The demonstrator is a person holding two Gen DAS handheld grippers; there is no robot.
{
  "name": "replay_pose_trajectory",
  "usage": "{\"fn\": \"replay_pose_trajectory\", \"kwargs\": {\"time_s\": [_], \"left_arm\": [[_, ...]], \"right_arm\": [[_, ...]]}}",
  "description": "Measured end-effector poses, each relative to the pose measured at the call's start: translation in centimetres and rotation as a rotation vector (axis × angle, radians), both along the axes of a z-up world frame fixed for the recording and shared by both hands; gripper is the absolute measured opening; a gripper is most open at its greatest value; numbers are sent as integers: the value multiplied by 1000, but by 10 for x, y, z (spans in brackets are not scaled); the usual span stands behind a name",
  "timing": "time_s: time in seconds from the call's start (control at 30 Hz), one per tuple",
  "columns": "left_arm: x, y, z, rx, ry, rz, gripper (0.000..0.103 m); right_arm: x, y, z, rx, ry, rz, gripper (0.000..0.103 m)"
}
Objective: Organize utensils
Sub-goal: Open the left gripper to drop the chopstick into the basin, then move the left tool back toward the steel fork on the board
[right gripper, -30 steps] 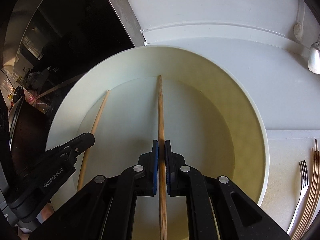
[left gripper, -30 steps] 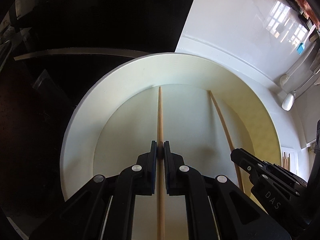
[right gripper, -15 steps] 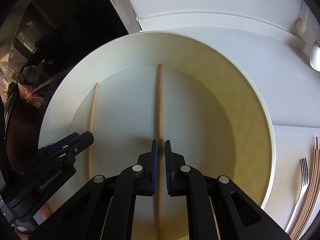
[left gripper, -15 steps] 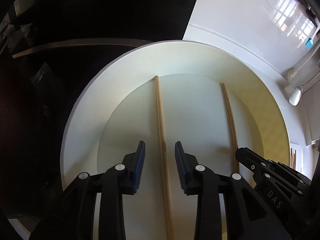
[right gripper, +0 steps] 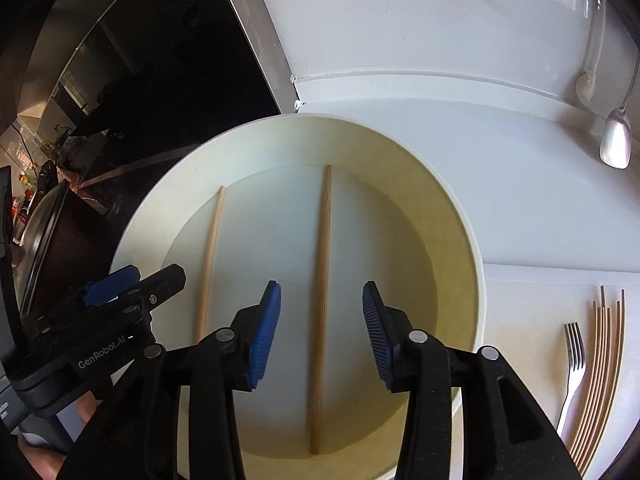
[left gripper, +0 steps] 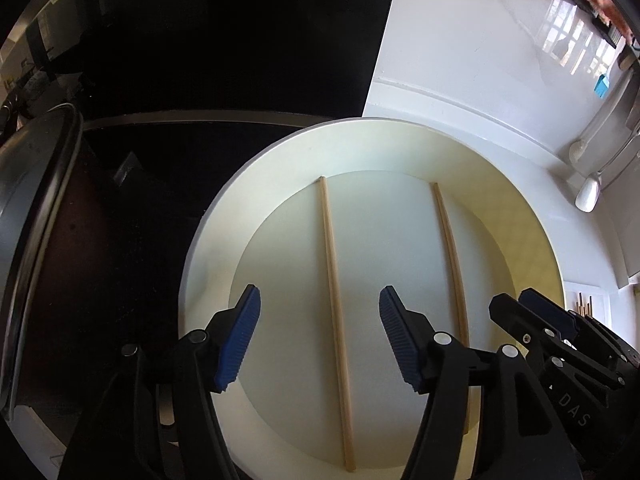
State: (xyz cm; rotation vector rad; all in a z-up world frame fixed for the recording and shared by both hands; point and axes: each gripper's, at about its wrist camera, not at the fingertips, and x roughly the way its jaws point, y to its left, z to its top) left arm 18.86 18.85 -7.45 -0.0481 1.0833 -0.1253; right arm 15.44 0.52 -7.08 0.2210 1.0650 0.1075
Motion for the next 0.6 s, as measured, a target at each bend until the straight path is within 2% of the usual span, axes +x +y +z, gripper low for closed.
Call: {"fn": "replay_pose_trajectory", "kwargs": {"time_s": [0.27, 0.47, 0.6], "left_arm": [[-34, -1, 24, 34, -52, 42, 74], [-67, -10, 39, 15, -63, 79, 82], [-94, -25, 45, 0, -68, 72, 82]], "right_arm": [[-35, -13, 23, -31, -50, 5, 54], [-75, -34, 34, -31, -80, -1, 59], [-112, -58, 37, -33, -80, -12, 63]]}}
